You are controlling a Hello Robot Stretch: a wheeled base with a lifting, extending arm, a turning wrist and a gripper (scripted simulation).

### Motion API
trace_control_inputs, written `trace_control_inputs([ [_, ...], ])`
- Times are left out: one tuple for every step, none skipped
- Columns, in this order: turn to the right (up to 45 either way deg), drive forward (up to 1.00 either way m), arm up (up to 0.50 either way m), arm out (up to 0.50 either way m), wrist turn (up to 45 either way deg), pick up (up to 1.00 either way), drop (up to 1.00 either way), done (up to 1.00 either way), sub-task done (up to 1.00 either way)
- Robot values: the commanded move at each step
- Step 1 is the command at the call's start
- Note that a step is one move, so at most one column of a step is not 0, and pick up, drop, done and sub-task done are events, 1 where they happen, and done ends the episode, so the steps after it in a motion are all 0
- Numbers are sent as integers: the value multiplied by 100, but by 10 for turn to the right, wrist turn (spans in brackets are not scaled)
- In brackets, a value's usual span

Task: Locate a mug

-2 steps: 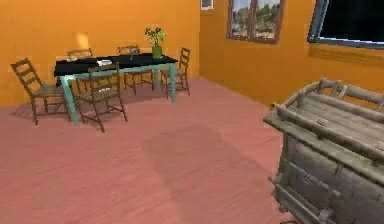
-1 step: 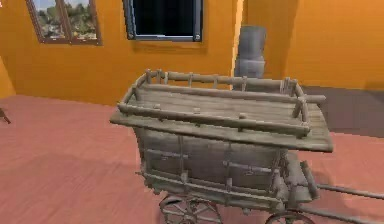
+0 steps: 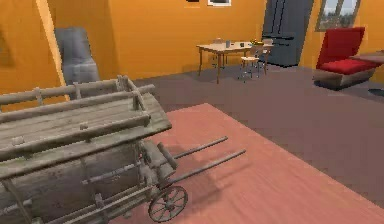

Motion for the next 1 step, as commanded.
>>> trace_control_inputs([
  [270,0,0,0,0,0,0,0,0],
])
